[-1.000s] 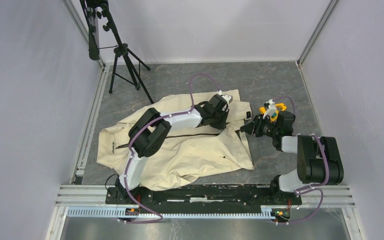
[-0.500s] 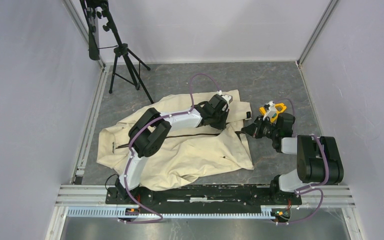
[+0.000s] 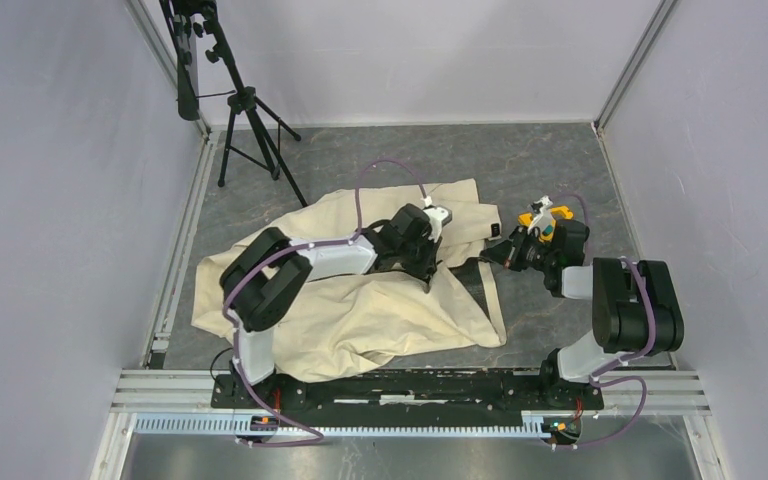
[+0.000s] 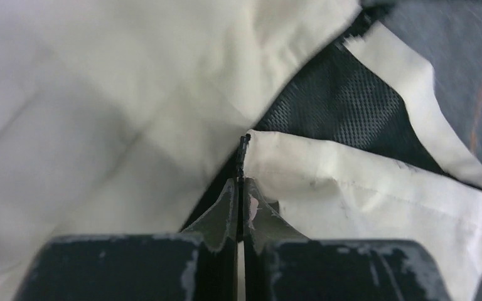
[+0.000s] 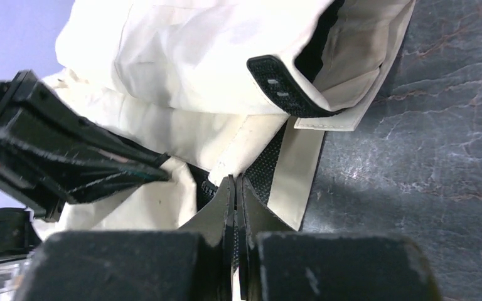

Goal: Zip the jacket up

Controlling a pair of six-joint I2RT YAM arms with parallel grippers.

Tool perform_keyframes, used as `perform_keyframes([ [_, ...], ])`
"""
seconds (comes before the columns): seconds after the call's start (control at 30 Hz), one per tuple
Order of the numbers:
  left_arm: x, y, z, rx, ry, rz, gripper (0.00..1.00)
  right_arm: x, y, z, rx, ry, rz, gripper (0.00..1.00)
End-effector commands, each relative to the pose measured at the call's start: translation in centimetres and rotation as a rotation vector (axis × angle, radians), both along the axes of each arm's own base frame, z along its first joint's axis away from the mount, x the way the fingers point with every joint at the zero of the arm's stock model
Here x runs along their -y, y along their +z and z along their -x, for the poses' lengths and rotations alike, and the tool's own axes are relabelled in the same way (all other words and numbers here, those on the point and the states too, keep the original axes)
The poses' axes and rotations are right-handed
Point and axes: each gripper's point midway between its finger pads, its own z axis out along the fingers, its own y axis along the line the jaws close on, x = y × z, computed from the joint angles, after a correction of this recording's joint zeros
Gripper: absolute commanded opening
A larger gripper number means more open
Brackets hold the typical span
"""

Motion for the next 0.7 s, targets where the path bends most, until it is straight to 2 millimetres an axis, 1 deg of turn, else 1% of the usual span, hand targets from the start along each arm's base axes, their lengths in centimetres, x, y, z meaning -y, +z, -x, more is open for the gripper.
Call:
perform_keyframes([
  [0.0, 1.3, 5.9, 1.9, 0.198, -0.241, 0.142, 0.02, -0.3, 2.1, -1.1, -0.014, -0.019, -0.108, 0.0],
  [0.07, 1.9, 6.8, 3.4, 0.227, -0.339, 0.18, 0.02, -0.3, 2.8, -1.0, -0.017, -0.032, -0.151, 0.0],
  [0.13, 2.7, 6.9, 4.5, 0.247, -0.421, 0.18, 0.02, -0.5, 3.7, -0.9, -0.009, -0.04, -0.206, 0.0],
  [0.17, 3.2, 6.5, 4.7, 0.272, -0.454, 0.163, 0.02, -0.6, 4.1, -0.9, 0.002, -0.037, -0.229, 0.0],
  [0.27, 4.5, 4.8, 5.6, 0.275, -0.508, 0.151, 0.02, -0.9, 5.1, -0.6, 0.011, -0.04, -0.297, 0.0],
  [0.33, 5.0, 4.6, 5.3, 0.299, -0.497, 0.171, 0.02, -0.9, 5.6, -0.3, 0.021, -0.036, -0.32, 0.0],
  [0.5, 5.5, 5.6, 4.9, 0.383, -0.527, 0.2, 0.02, -1.1, 6.0, 0.0, 0.034, -0.023, -0.335, 0.0],
  [0.6, 5.2, 4.8, 4.6, 0.364, -0.569, 0.152, 0.02, -1.0, 5.9, 0.1, 0.054, -0.015, -0.311, 0.0],
  [0.67, 5.0, 4.8, 4.3, 0.308, -0.58, 0.174, 0.02, -1.0, 5.8, 0.2, 0.069, -0.008, -0.292, 0.0],
])
